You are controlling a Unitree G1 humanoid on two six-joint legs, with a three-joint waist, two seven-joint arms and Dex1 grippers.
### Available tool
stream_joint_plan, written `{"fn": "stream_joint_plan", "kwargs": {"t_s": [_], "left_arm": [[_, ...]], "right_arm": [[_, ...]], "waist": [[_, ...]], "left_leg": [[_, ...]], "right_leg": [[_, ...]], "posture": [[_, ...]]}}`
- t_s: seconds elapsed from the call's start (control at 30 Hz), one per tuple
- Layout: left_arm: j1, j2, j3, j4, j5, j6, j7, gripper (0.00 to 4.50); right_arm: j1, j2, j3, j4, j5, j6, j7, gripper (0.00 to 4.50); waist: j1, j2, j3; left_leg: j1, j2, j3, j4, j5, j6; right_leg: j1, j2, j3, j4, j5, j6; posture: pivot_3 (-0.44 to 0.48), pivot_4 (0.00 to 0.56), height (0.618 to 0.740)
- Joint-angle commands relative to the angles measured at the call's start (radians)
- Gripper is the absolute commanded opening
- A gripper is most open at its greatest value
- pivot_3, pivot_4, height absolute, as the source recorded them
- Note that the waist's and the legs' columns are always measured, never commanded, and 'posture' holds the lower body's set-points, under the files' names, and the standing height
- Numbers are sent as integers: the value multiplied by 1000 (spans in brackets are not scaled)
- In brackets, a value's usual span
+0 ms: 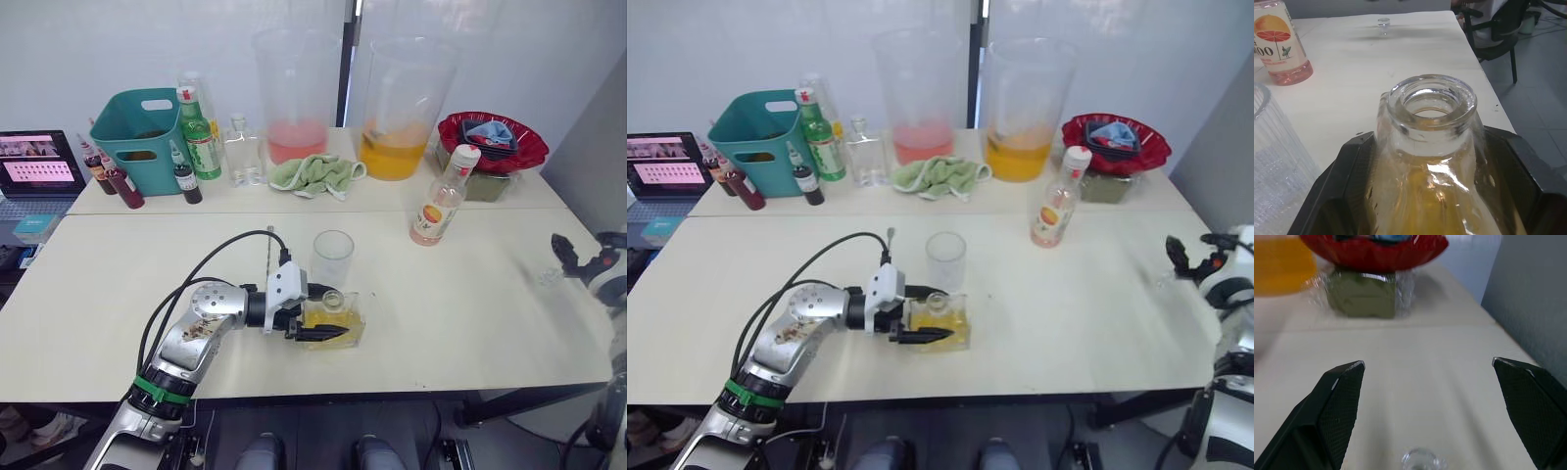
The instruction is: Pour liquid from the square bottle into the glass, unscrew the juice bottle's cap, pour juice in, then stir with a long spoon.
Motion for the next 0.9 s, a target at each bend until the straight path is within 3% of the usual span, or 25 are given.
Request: {"fn": "stream_joint_plan", "kwargs": {"t_s": [0.03, 0.1, 0.23, 0.47, 0.67, 0.9], "left_arm": [[-3, 0, 19, -85, -50, 0, 2, 2784], [5, -6, 28, -103, -73, 2, 2, 2784], [12, -1, 29, -120, -83, 10, 11, 2784], [27, 52, 33, -142, -72, 35, 19, 2784], [66, 118, 60, -208, -90, 57, 26, 2784], [136, 215, 162, -292, -152, 102, 27, 2784]], "right_arm": [[-1, -58, -26, -156, 88, 111, 167, 4500], [70, -81, 16, -315, 146, 268, 331, 4500], [234, -103, 37, -644, 278, 486, 515, 4500], [385, -59, 111, -1082, 403, 670, 562, 4500], [366, -30, 163, -1190, 433, 725, 553, 4500], [312, -19, 232, -1166, 420, 744, 582, 4500]], "waist": [[-1, 0, 0], [1, 1, 0], [8, 1, 0], [4, 1, 0], [10, 1, 0], [9, 1, 0]], "left_leg": [[0, 0, 0, 0, 0, 0], [0, 0, 0, 0, 0, 0], [0, 1, -1, 1, -1, 1], [0, 1, -3, 1, -1, 1], [-1, 1, -2, 1, -1, 1], [-1, 1, -2, 1, -1, 1]], "right_leg": [[0, 0, 0, 0, 0, 0], [0, 0, 0, 0, 0, 0], [1, 1, 0, 0, 0, 0], [0, 1, 0, 1, 0, 0], [-1, 1, 0, 1, 0, 0], [-1, 1, -1, 1, 0, 0]], "posture": [[0, 150, 740], [0, 150, 740], [0, 150, 740], [0, 150, 740], [0, 150, 740], [0, 150, 740]]}}
